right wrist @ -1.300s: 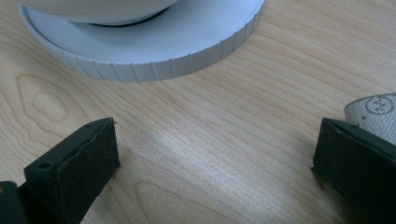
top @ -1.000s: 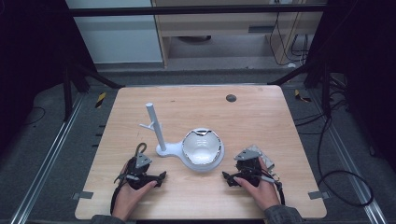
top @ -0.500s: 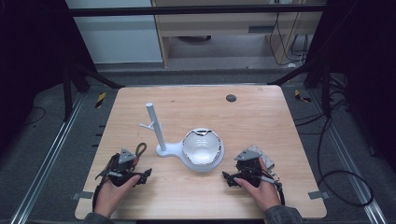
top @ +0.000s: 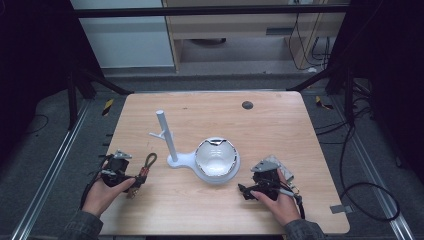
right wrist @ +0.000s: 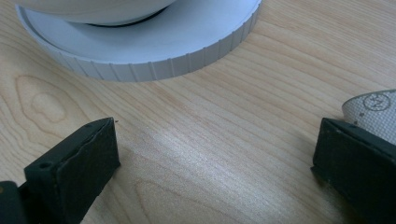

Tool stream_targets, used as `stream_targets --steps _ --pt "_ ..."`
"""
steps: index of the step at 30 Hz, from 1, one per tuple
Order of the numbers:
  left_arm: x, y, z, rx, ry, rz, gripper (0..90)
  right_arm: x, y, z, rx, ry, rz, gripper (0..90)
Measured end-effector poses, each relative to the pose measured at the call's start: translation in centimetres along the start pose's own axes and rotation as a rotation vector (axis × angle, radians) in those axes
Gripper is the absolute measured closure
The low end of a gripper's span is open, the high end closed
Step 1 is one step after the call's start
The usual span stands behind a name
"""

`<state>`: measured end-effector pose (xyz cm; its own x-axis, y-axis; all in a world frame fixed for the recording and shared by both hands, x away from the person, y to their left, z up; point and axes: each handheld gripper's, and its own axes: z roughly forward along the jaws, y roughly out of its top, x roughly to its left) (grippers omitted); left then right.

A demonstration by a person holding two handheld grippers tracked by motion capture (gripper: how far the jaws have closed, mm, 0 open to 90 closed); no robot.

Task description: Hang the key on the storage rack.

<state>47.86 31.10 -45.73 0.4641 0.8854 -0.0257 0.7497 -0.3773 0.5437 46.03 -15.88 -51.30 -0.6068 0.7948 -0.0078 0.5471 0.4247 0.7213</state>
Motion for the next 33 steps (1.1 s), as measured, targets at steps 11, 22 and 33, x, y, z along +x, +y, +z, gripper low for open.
stream_targets --steps 11,22,33 --pt "0.4 1.9 0.4 0.110 -0.006 0.016 27.9 0.0 0.0 0.0 -0.001 -0.001 0.002 0.3" --pt "-0.4 2.9 2.0 0.151 -0.005 0.018 41.2 0.0 -0.1 -0.1 0.000 -0.002 -0.001 0.3" --pt "-0.6 3.2 2.8 0.179 0.013 0.003 50.3 0.1 -0.1 -0.1 -0.001 -0.001 0.003 0.3"
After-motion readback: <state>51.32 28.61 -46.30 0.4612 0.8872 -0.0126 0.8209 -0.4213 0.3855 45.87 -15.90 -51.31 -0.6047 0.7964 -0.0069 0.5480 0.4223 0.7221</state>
